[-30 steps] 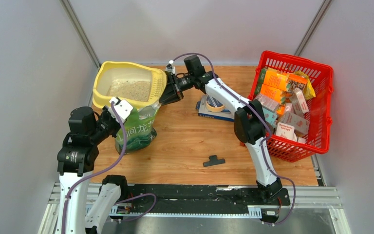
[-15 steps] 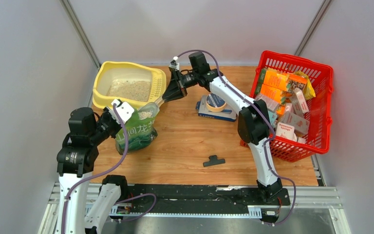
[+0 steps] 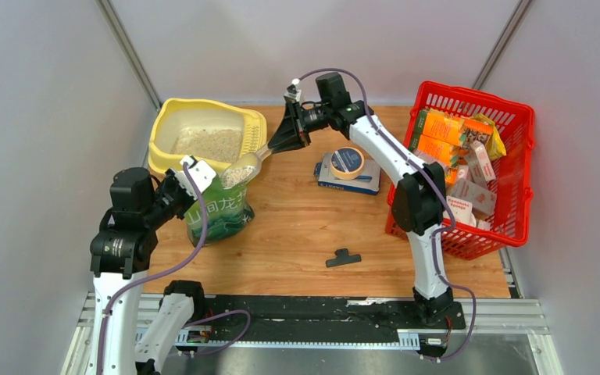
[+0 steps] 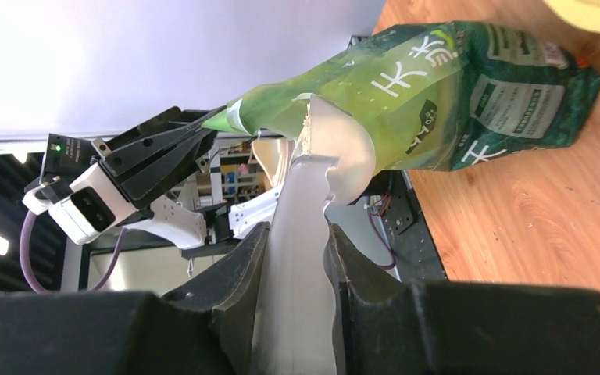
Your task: Fill the litter box with clean litter
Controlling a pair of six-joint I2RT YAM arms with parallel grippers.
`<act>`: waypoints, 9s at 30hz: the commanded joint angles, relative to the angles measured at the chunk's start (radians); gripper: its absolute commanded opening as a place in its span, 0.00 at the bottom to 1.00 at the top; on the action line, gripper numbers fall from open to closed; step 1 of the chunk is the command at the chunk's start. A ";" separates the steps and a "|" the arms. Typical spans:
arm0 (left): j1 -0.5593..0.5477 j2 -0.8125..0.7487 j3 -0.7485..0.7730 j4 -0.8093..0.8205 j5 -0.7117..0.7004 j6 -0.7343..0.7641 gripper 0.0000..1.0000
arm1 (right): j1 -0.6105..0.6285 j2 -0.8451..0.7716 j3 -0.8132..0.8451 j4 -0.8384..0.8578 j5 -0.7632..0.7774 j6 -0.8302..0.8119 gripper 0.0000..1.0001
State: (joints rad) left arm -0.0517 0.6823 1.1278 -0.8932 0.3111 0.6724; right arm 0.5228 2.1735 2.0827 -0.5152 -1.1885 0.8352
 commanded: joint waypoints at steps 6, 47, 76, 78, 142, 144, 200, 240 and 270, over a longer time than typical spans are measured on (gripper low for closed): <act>0.007 0.005 0.093 0.094 -0.024 0.001 0.00 | -0.070 -0.081 0.001 -0.086 0.118 -0.058 0.00; 0.009 0.031 0.159 -0.168 -0.047 0.061 0.00 | -0.026 0.483 0.439 0.564 0.433 0.063 0.00; 0.009 -0.098 0.075 -0.107 0.025 0.004 0.00 | 0.115 0.198 0.183 0.392 0.733 -0.877 0.00; 0.009 -0.112 0.069 -0.098 0.029 0.003 0.00 | 0.117 0.184 0.181 0.386 0.721 -0.878 0.00; 0.009 -0.179 0.079 -0.047 0.095 -0.102 0.00 | 0.299 -0.442 0.067 -0.671 0.409 -1.558 0.00; 0.009 -0.179 0.086 -0.049 0.095 -0.100 0.00 | 0.304 -0.437 0.056 -0.664 0.429 -1.559 0.00; 0.009 -0.306 -0.085 0.143 0.281 -0.264 0.00 | 0.517 0.061 0.270 -0.664 1.011 -0.688 0.00; 0.009 -0.352 -0.109 0.085 0.272 -0.297 0.00 | 0.540 0.089 -0.122 -0.381 0.772 -0.492 0.00; 0.009 -0.211 0.104 -0.079 0.141 0.043 0.00 | 0.184 -0.064 -0.015 -0.140 0.153 -0.321 0.00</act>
State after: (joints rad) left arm -0.0452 0.4854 1.1210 -1.0313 0.4728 0.5453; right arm 0.7563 2.1811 2.0346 -0.6762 -0.9661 0.4858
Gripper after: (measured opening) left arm 0.006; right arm 0.292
